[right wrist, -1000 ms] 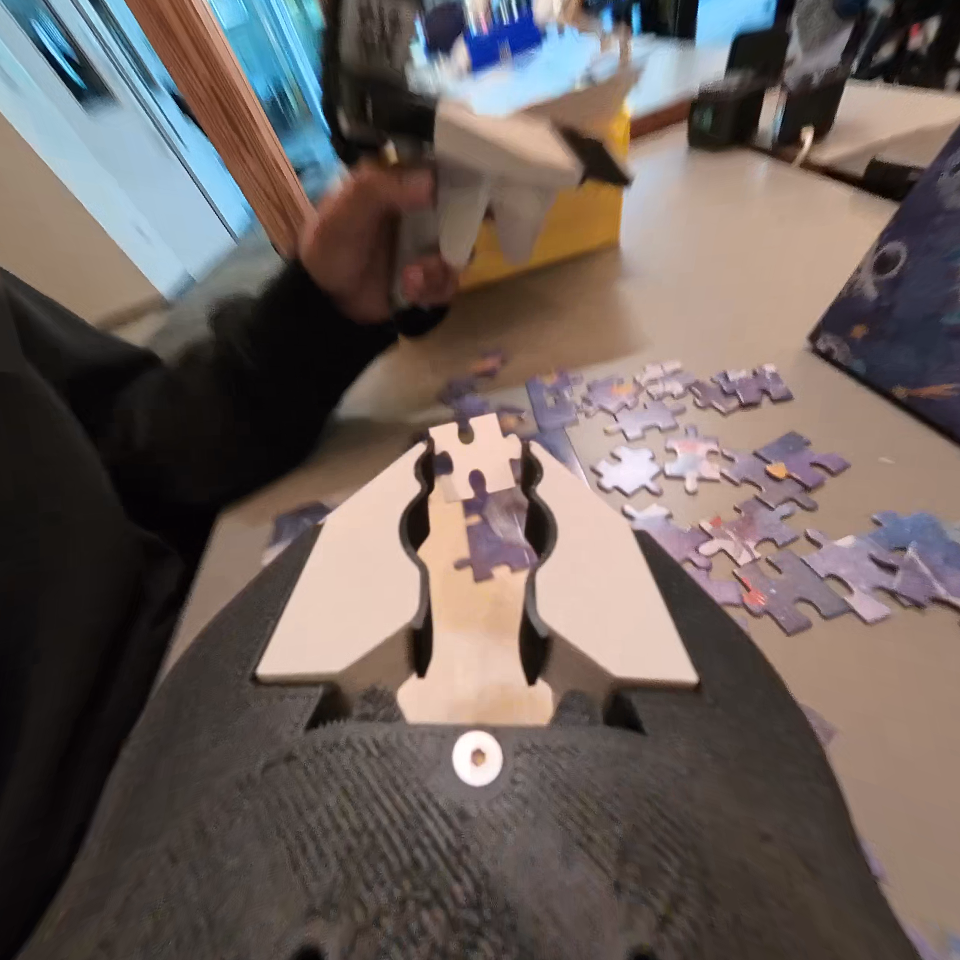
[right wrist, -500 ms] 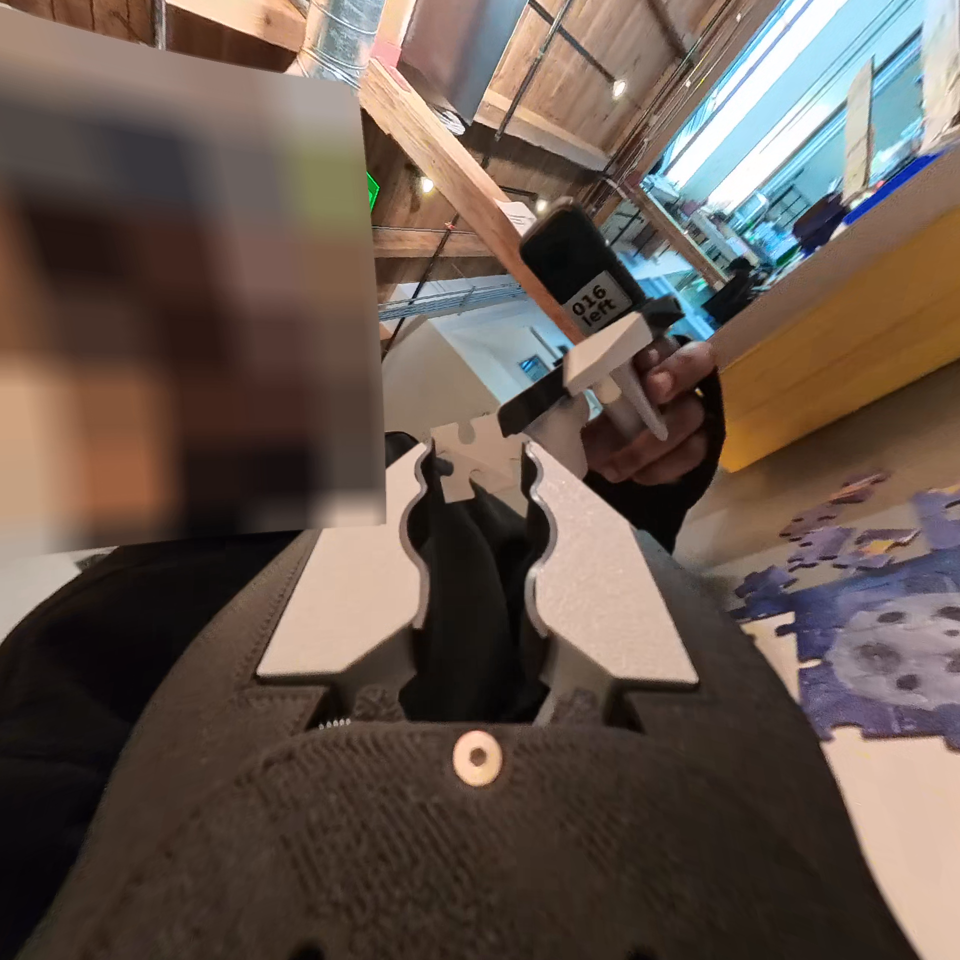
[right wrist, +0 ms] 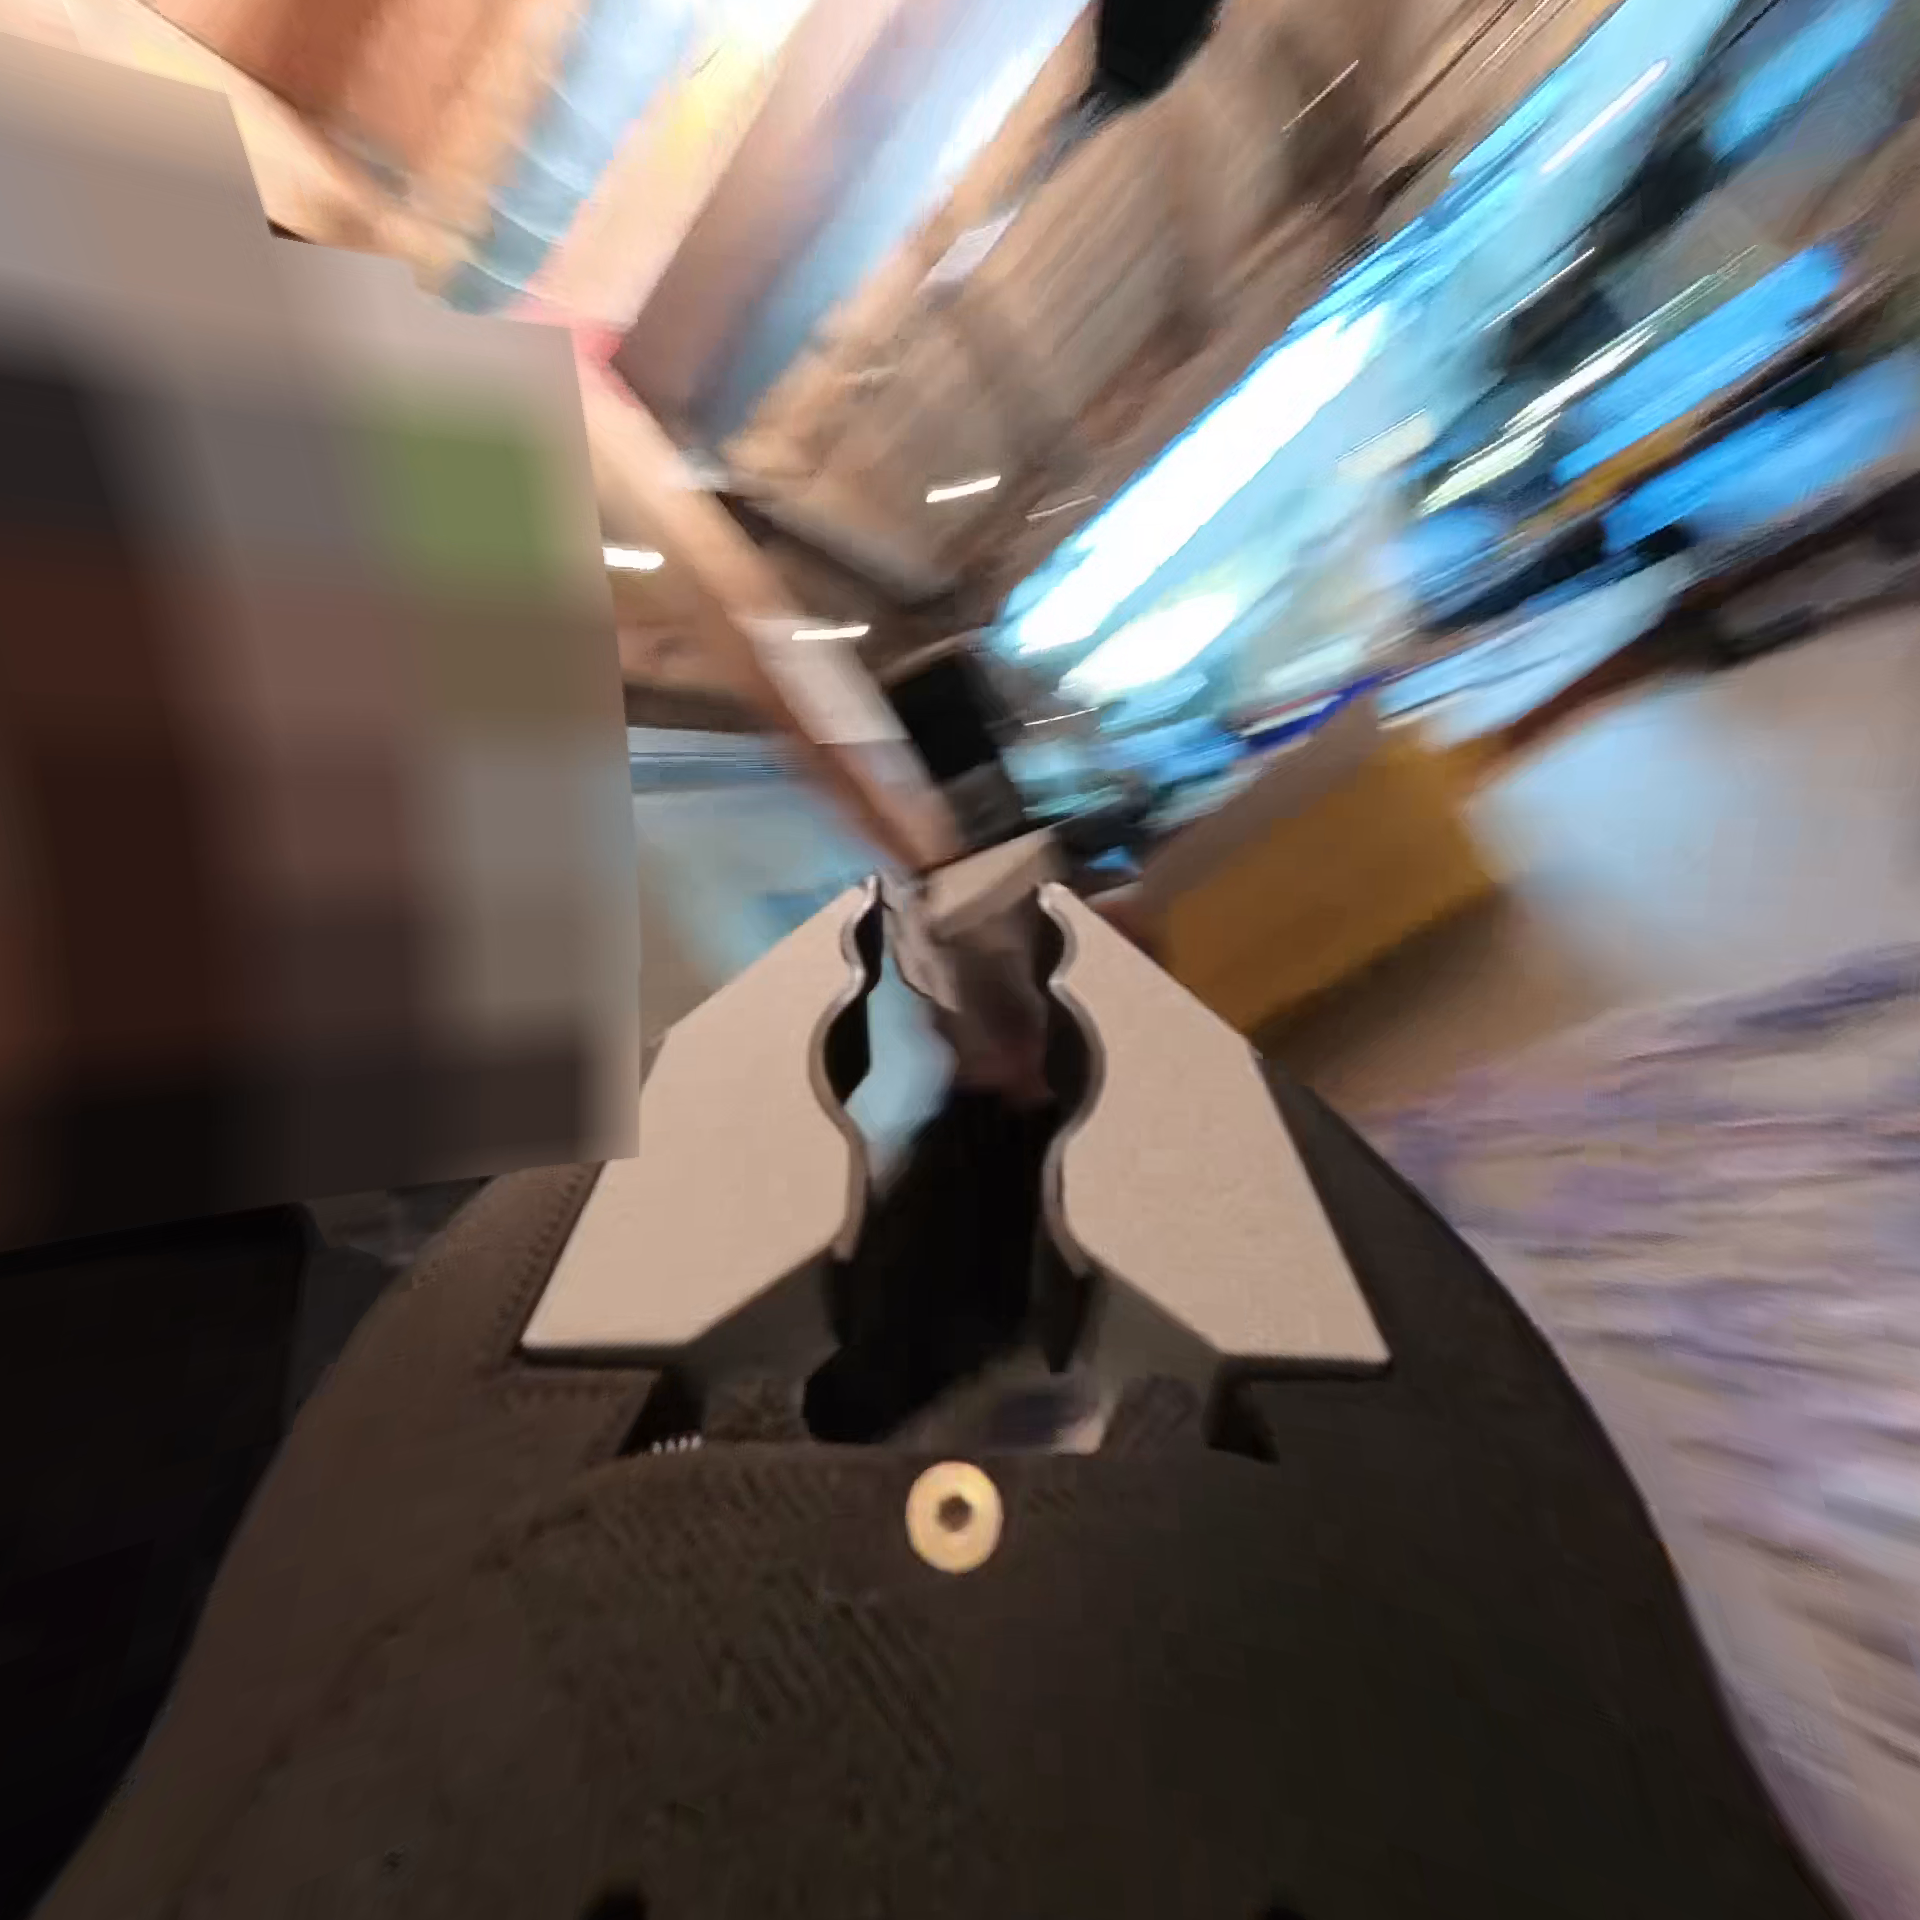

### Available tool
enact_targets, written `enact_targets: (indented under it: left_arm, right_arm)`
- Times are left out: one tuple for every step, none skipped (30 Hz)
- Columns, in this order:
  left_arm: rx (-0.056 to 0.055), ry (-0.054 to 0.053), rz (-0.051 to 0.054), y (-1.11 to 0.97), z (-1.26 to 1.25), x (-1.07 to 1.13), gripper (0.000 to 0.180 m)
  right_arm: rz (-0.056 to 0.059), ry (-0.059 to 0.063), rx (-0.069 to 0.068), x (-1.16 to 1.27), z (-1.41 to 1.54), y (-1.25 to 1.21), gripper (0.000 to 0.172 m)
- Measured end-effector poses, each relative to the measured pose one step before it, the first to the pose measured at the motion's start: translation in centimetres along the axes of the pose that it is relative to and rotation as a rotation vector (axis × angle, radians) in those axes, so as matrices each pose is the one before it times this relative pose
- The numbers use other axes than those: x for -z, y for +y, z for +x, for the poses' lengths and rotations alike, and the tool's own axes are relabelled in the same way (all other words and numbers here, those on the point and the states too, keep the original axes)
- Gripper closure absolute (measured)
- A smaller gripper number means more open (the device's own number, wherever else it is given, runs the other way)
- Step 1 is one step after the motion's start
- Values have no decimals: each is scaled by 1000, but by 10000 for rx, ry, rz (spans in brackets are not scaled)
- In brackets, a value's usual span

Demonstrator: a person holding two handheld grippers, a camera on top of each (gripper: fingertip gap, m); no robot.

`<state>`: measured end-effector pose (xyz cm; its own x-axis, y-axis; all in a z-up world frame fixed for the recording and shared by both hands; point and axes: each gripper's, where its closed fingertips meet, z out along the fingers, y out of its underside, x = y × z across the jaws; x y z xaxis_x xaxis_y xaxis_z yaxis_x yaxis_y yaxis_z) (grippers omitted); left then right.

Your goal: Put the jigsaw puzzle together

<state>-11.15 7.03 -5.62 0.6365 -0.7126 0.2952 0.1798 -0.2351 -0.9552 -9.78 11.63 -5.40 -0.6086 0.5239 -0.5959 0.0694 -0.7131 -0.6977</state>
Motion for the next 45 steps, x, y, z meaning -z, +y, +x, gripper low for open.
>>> enact_targets:
  left_arm:
    - [310, -362, 125, -123, -877, 274, 180]
    - [364, -153, 76, -24, -596, 195, 180]
    - [379, -10, 16, 59, -371, 143, 180]
    - [328, 3, 25, 16, -303, 87, 180]
    - [262, -16, 67, -54, -249, 79, 180]
    - [217, -38, 67, -38, -238, 29, 180]
    - [205, -56, 41, -8, -249, 11, 180]
    - [224, -63, 13, 52, -278, 0, 180]
    - [283, -91, 0, 79, -368, -8, 180]
    - [351, -82, 42, 36, -397, -2, 180]
    - [399, 37, 122, -75, -255, -5, 180]
    - [421, 175, 119, -74, -49, -38, 180]
    - [370, 217, 36, 26, 44, -65, 180]
    - [243, 124, -67, 163, -23, -93, 180]
    - [93, -25, -160, 293, -172, -112, 180]
    - [-5, -128, -200, 331, -252, -94, 180]
    - [-40, -123, -157, 246, -199, -78, 180]
    - [-24, -41, -93, 157, -72, -69, 180]
    - [8, 49, -65, 107, 66, -61, 180]
    - [15, 82, -58, 94, 100, -66, 180]
    - [-2, 53, -62, 111, 75, -77, 180]
    - [-14, -2, -82, 125, -10, -70, 180]
    - [-26, -29, -90, 144, -47, -79, 180]
    - [-27, -46, -78, 132, -64, -67, 180]
    - [-17, -41, -51, 82, -65, -50, 180]
    - [-5, -11, -27, 46, -20, -45, 180]
    - [3, 6, -21, 35, 3, -14, 180]
    - [-1, -9, -28, 49, -15, -16, 180]
    - [-10, -43, -43, 69, -68, -6, 180]
    - [-20, -76, -55, 77, -115, -10, 180]
    - [-32, -70, -59, 102, -93, -9, 180]
    - [-38, -49, -59, 85, -55, -8, 180]
    - [-37, -56, -49, 64, -75, 1, 180]
    - [-38, -57, -44, 68, -77, 2, 180]
    - [-33, -30, -38, 64, -31, -9, 180]
    - [-31, -5, -22, 30, 6, -12, 180]
    - [-45, -10, 13, -20, 19, -28, 180]
    - [-31, -118, 72, -116, -135, -3, 170]
    - [-24, -227, 143, -219, -305, 44, 155]
    - [-42, -178, 161, -248, -251, 102, 147]
    - [-28, -92, 158, -261, -122, 168, 143]
    - [-14, -37, 150, -260, -53, 214, 141]
    - [-8, -35, 147, -257, -79, 233, 141]
    - [-19, -51, 135, -242, -103, 234, 141]
    - [-32, -68, 113, -207, -122, 208, 141]
  right_arm:
    - [-76, 1025, 1463, 447, 553, -481, 143]
    - [-353, 880, 1543, 273, 310, -142, 141]
    - [-503, 718, 1487, 118, 115, 109, 142]
    - [-441, 554, 1305, -9, -68, 141, 142]
    - [-249, 374, 1050, -109, -291, 33, 142]
    - [-85, 222, 842, -188, -454, -88, 143]
    - [-53, 176, 740, -227, -479, -95, 141]
    - [-164, 253, 766, -273, -340, 65, 139]
    - [-335, 364, 871, -290, -169, 300, 137]
    - [-444, 411, 961, -279, -107, 441, 136]
    - [-457, 423, 977, -265, -93, 474, 136]
    - [-386, 432, 926, -236, -67, 399, 138]
    - [-276, 357, 858, -216, -156, 284, 141]
    - [-212, 233, 744, -174, -246, 185, 144]
    - [-150, 148, 549, -142, -253, 86, 148]
    - [-54, 52, 338, -132, -256, -11, 152]
    - [-21, -48, 144, -112, -286, -18, 152]
    - [-19, -118, 0, -100, -263, 8, 151]
    - [-25, -111, -72, -86, -174, 58, 151]
    - [-55, -90, -60, -90, -127, 146, 150]
    - [-89, -99, -3, -88, -140, 221, 149]
    - [-90, -53, 46, -68, -103, 218, 149]
    - [-29, -26, 68, -25, -79, 87, 150]
    - [4, -41, 48, -27, -100, 29, 152]
    - [-25, -24, 26, -45, -78, 49, 153]
    - [-54, -16, 39, -54, -58, 85, 155]
    - [-58, -23, 68, -52, -75, 90, 156]
    - [-56, -5, 86, -55, -72, 93, 156]
    - [-59, 4, 95, -54, -61, 102, 157]
    - [-68, 13, 101, -66, -51, 103, 157]
    - [-72, 38, 122, -52, -37, 100, 158]
    - [-67, 52, 167, -57, -35, 94, 159]
    - [-67, 42, 198, -35, -63, 83, 161]
    - [-67, 19, 168, -41, -73, 66, 161]
    - [-52, 4, 107, -23, -66, 53, 161]
    - [-9, -6, 46, 18, -25, 3, 162]
    - [31, 0, -23, 41, 34, -46, 162]
    - [19, 27, -74, 85, 134, 1, 162]
    - [-38, 62, -60, 125, 251, 137, 162]
    - [-120, 133, 20, 213, 433, 352, 162]
    - [-211, 254, 83, 348, 750, 620, 162]
    - [-292, 338, 56, 484, 1029, 904, 162]
    - [-373, 382, -34, 606, 1259, 1244, 162]
    - [-441, 408, -150, 715, 1460, 1577, 162]
    - [-487, 359, -274, 781, 1527, 1881, 162]
